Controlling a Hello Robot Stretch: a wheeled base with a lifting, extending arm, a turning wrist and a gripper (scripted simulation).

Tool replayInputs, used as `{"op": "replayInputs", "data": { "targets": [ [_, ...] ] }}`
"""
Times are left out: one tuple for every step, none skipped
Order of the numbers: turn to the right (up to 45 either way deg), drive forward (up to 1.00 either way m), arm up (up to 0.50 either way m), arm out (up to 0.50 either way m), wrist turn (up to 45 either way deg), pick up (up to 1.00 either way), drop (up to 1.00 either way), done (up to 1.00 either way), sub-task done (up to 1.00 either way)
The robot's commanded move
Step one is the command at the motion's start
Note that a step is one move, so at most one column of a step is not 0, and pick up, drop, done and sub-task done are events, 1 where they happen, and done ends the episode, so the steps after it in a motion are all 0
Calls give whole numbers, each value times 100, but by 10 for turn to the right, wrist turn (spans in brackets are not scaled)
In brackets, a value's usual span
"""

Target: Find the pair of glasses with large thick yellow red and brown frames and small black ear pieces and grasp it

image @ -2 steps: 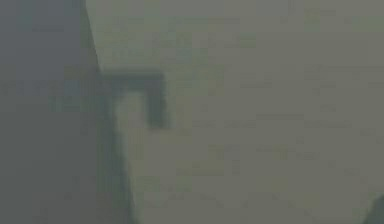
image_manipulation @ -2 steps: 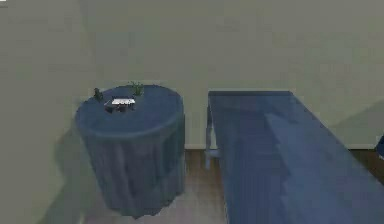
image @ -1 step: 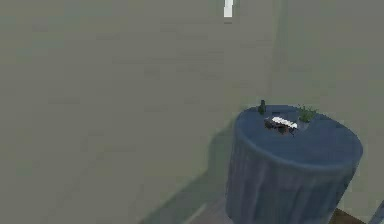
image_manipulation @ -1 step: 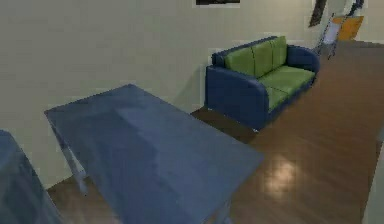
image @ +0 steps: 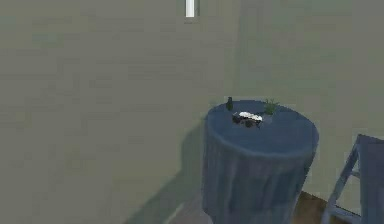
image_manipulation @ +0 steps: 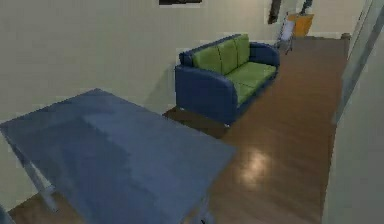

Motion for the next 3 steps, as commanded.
{"op": "replayInputs", "data": {
  "targets": [
    [0, 35, 0, 0, 0, 0, 0, 0, 0],
    [-450, 0, 0, 0, 0, 0, 0, 0, 0],
    [-210, 0, 0, 0, 0, 0, 0, 0, 0]
  ]
}}
